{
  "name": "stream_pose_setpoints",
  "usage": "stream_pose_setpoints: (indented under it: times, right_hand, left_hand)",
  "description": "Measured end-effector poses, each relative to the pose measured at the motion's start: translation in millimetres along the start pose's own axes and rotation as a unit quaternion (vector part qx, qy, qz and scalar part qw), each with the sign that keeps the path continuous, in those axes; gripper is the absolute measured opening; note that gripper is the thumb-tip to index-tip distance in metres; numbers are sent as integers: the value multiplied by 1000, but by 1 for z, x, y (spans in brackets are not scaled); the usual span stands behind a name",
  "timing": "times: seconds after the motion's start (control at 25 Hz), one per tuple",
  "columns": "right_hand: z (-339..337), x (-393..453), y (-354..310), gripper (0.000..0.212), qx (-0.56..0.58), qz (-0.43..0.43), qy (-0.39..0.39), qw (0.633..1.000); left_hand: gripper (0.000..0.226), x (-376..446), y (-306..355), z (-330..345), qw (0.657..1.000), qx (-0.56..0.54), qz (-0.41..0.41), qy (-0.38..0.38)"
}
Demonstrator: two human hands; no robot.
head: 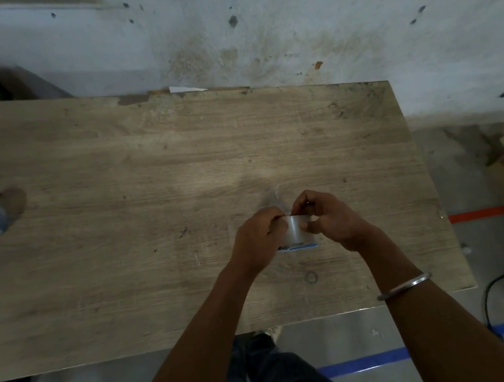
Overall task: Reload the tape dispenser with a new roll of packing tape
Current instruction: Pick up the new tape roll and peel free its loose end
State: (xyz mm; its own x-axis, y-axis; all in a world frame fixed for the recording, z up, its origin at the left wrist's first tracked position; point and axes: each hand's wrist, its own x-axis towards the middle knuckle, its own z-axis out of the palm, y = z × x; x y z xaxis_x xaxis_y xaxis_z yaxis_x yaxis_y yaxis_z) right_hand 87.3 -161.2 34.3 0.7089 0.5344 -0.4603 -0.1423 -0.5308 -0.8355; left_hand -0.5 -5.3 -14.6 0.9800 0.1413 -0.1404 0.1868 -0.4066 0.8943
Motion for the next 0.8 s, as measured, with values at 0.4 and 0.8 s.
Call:
stream_pose_setpoints:
  times: [0.4, 0.8]
  right_hand:
    - [1, -4, 6, 28, 17, 0, 14, 1000]
    - [-2, -3, 1, 23, 27, 15, 3, 1000]
  left_hand:
    - [25, 4, -1, -1, 1000, -6, 23, -2]
    - [16, 4, 2, -11, 996, -62, -18, -60]
